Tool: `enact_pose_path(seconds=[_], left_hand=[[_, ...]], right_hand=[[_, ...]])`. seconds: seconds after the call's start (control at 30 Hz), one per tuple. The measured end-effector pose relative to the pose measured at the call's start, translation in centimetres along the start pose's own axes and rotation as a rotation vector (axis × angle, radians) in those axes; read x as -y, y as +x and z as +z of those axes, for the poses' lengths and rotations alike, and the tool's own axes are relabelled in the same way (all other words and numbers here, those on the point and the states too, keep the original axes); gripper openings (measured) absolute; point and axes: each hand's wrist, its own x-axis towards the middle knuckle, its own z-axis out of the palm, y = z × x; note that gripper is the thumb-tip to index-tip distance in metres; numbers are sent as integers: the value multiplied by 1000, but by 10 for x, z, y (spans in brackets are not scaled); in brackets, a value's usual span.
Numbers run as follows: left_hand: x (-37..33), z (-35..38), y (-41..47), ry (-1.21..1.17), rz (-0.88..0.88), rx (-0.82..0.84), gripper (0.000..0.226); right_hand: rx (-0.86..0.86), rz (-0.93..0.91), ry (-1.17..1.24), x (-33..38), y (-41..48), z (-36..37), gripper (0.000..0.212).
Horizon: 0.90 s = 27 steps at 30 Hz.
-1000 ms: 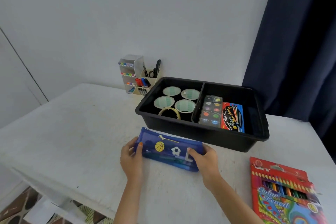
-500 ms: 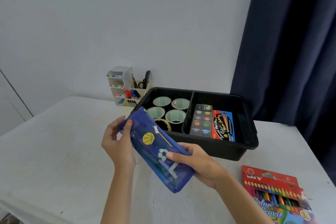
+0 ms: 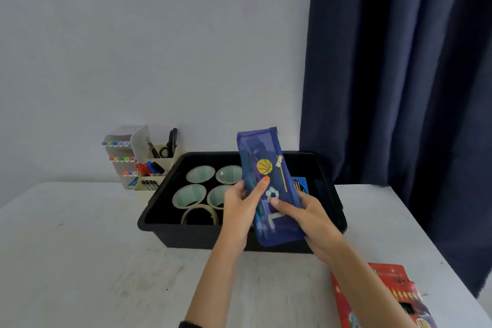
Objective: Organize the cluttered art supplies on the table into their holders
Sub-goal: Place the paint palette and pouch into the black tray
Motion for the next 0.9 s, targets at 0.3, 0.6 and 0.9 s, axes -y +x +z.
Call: enact_pose_path(seconds=[0.3,0.6,0.9], left_hand=[[43,32,56,270,-158,90,25],[76,25,86,489,-160,122,26],[84,33,81,1271,211,541,42]], right_hand=[[-352,34,-177,-15,46,-38,13],[-446,185,-411,-32,92,-48,16],[-501,89,-1107,-36,101,-43,69]])
